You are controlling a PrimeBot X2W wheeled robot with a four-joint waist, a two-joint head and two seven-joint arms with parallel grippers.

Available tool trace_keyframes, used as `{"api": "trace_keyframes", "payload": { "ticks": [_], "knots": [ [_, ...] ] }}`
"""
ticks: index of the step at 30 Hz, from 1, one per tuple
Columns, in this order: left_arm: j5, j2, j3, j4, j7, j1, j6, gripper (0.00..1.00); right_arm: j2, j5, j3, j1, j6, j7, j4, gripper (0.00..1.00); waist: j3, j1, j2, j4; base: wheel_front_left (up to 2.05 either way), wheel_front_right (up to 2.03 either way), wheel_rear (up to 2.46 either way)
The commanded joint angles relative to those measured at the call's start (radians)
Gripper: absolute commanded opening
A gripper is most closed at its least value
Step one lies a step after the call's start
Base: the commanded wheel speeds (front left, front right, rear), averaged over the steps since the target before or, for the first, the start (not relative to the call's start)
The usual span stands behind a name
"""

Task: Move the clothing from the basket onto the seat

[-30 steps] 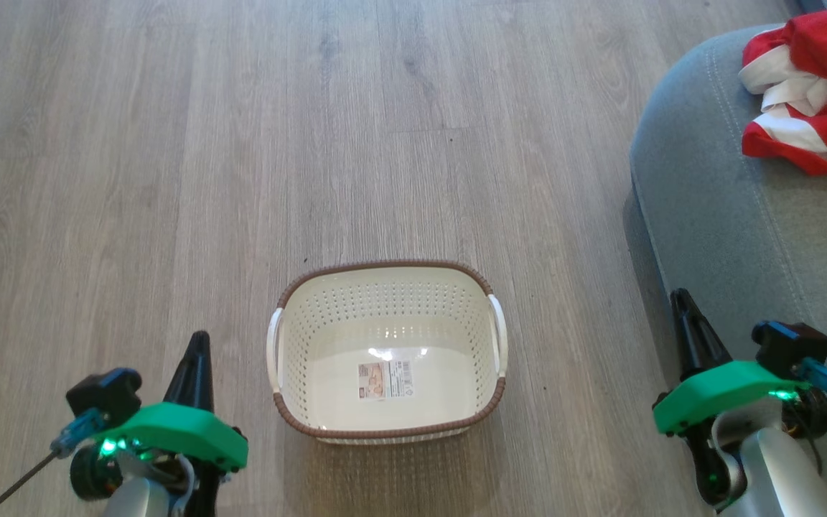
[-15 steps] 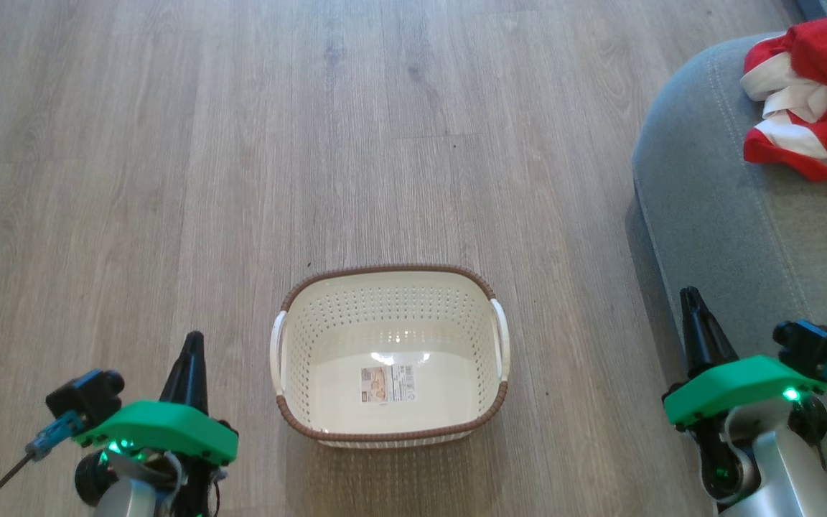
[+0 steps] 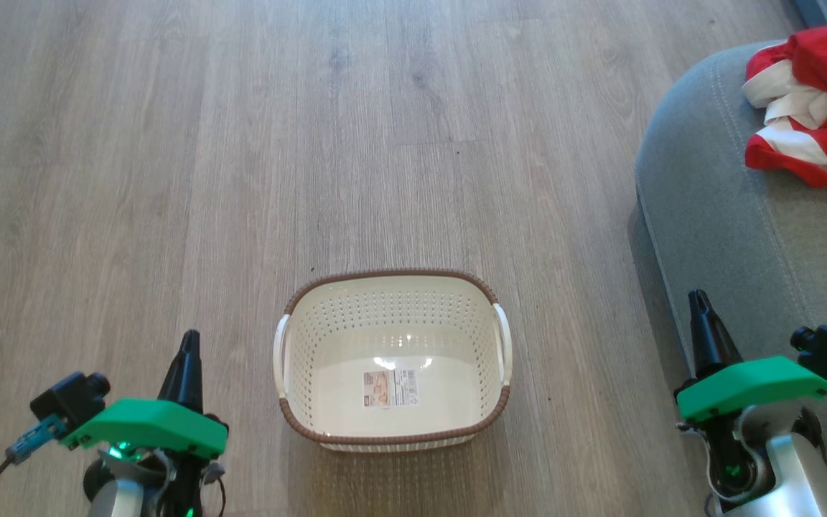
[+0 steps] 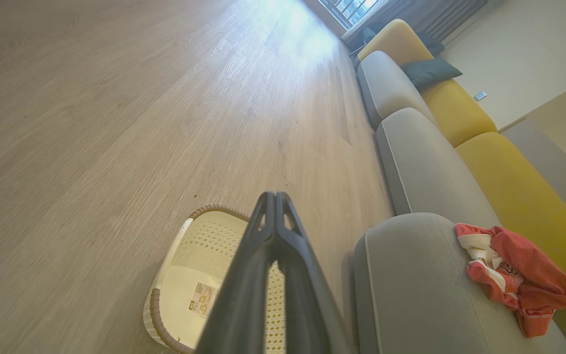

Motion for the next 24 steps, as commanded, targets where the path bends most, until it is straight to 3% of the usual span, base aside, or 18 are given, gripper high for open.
{"api": "trace_keyframes", "payload": {
  "ticks": [1, 24],
  "knots": [
    [-0.030, 0.006, 0.022, -0.040, 0.006, -0.027, -0.008, 0.00, 0.002, 0.035, 0.001, -0.017, 0.000, 0.008, -0.041, 0.00, -0.001, 0.0000, -0.0001, 0.001, 0.00, 0.00, 0.00],
    [-0.276, 0.007, 0.050, -0.061, 0.072, -0.021, -0.024, 0.00, 0.006, 0.305, -0.017, 0.001, 0.000, 0.076, -0.078, 0.00, -0.021, 0.0000, -0.0001, 0.012, 0.00, 0.00, 0.00]
  ]
}}
